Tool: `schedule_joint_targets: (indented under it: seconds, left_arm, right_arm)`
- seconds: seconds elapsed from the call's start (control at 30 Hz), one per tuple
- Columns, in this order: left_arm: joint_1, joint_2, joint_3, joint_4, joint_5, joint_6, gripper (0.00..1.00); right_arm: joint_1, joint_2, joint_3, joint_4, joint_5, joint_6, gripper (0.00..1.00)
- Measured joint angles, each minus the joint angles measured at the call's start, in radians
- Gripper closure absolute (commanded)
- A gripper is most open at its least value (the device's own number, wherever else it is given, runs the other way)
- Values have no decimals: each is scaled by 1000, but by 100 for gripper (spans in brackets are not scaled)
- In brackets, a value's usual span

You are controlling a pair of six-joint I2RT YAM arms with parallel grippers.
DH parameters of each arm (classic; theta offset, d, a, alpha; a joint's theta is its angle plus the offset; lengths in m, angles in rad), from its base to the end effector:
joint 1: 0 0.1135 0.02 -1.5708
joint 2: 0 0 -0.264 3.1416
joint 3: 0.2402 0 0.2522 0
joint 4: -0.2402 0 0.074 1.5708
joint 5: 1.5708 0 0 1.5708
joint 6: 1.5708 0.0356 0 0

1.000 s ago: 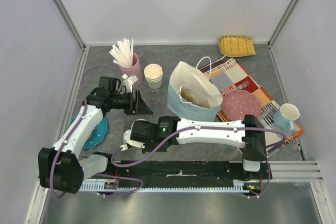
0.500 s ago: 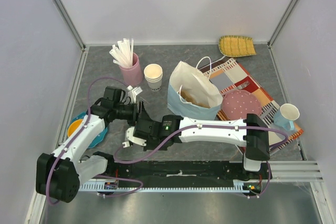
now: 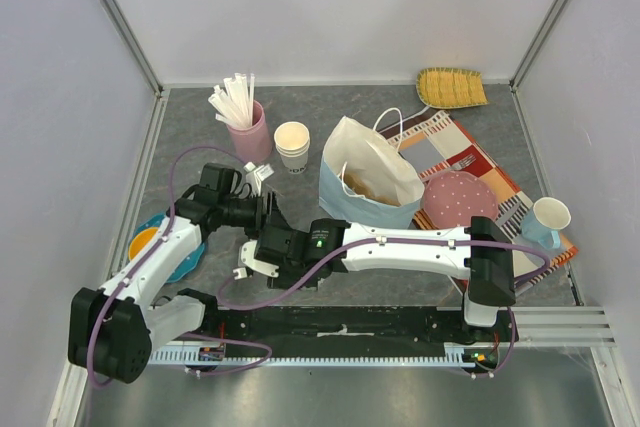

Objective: Pack the takeout coffee

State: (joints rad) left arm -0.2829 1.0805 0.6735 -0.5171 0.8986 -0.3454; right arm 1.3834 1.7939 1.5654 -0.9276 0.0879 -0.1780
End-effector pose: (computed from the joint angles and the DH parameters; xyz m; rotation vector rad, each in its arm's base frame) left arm 0.1865 -0.0832 0.2278 0.3206 2.4719 -1.3833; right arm 0.0729 0.3676 0.2737 -1.9117 1.9658 0.2276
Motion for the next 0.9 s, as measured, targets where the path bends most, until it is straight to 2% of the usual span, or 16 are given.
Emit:
schedule_joint_targets:
  seconds: [0.13,0.43,0.5,0.53,0.57,0.6,0.63,0.7,0.73,0.83,0.9]
  left_arm:
    - [0,2,3,0,-1,0,39]
    - [0,4,12,-1,-2,1,39]
    - [0,5,23,-2,-2,2,46]
    - [0,5,31,-4,-2,5,51]
    - [0,5,37,-5,-3,8,62]
    - [0,5,48,-6,-2,15,66]
    - [0,5,60,-7,-2,22,70]
    - [-4,3,77,-5,-2,36,80]
    - [-9,0,85,-5,-2,43,83]
    - [-59,-26,90,-2,-7,63,95]
    - [-122,-50,92,-1,-11,93,98]
  right_arm:
    - [0,-1,0,-1,8,2,39]
    - [0,-4,46,-16,32,5,28]
    - [0,-12,77,-19,37,7,28]
    - [0,-18,95,-20,40,10,32]
    - [0,-25,107,-18,42,14,37]
    - [0,-40,114,-7,48,19,46]
    - [0,-62,114,4,55,27,71]
    - [-2,-118,87,44,73,50,97]
    - [-8,-158,51,84,77,71,100]
    - [-54,-282,-90,184,78,159,100]
    - [-106,-350,-199,246,88,230,100]
